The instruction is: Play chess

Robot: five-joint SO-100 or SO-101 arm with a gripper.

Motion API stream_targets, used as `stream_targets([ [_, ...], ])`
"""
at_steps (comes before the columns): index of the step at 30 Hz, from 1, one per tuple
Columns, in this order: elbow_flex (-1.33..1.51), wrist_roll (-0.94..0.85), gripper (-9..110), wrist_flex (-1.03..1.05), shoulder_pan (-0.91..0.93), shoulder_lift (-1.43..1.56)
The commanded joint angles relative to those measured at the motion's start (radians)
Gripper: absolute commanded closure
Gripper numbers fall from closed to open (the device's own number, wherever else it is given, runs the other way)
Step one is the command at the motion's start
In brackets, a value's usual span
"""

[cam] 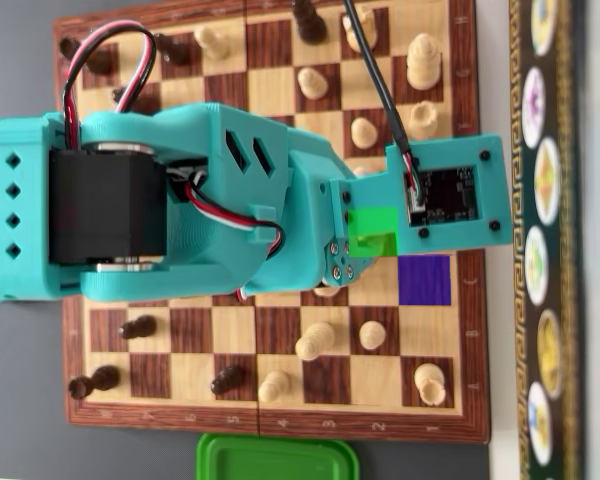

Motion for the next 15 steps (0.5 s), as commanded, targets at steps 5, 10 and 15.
stream_targets([
  [5, -0.011, -0.005, 97, -0.008, 0.014, 0.011],
  [10, -0.011, -0.002, 97, -0.005, 0.011, 0.011],
  [15, -0.011, -0.002, 97, -0.003, 0.012, 0.011],
])
